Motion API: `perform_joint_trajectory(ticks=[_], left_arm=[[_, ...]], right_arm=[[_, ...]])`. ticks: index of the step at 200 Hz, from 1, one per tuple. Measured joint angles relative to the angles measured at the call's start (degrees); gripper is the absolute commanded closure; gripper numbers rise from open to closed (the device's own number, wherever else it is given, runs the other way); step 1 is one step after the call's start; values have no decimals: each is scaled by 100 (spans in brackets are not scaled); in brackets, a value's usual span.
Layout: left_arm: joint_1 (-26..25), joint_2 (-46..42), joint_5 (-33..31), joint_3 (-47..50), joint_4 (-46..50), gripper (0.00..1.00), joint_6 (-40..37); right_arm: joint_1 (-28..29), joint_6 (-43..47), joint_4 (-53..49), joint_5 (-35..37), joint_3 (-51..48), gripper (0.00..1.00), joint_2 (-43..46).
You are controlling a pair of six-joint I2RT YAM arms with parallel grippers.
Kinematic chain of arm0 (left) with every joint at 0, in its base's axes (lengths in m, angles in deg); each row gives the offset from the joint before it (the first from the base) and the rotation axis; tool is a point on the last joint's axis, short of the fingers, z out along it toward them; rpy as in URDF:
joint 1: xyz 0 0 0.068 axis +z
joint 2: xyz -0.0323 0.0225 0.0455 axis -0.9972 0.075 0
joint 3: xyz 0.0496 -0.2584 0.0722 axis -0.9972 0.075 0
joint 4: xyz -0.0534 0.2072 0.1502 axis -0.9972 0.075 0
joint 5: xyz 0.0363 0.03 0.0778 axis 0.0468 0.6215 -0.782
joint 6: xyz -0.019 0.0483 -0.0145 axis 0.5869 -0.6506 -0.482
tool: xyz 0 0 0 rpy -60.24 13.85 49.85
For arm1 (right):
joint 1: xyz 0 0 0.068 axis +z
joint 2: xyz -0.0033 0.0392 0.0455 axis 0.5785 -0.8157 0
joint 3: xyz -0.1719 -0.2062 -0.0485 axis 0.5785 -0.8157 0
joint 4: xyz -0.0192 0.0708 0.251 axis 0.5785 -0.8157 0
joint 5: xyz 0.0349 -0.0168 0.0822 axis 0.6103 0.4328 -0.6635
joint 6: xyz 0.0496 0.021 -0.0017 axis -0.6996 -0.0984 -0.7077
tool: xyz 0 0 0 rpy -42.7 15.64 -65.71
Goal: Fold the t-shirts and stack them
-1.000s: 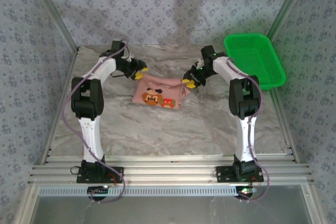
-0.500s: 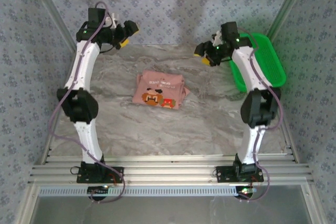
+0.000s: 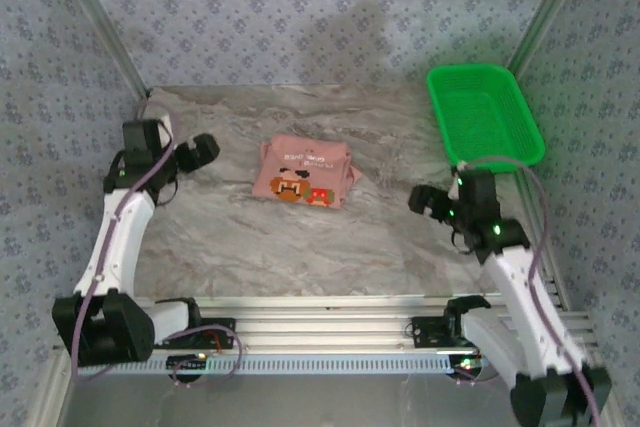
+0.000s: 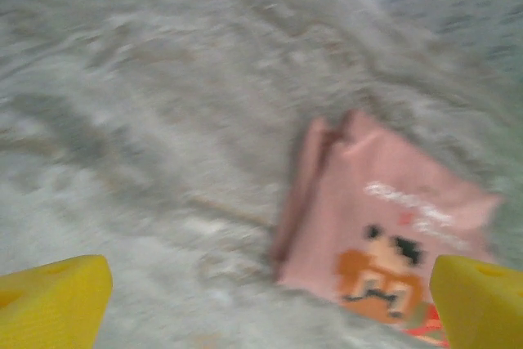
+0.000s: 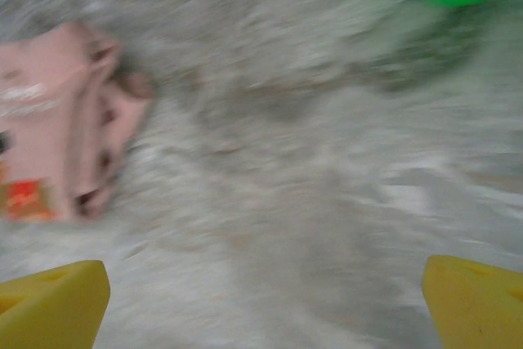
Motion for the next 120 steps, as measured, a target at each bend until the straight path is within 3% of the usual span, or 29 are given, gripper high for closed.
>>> perform_joint_trajectory(ticks=[23,46,81,120], left_arm=[[238,-494,-702,1379,-629,0,-118],[256,-573,-1056,2262,-1233,0,-232],[173,-518,-1320,3359,-2990,0,-518],[136,343,-1456,3709,-5086,1,-809]], right_arm=[[-470,236,509,793,-1060,0,940],[-584,415,1405,1401,-1860,0,1132],[-730,776,3086,1733,-2507,0,151],[-1054,1342,5163,1130,-2706,0,-1346]])
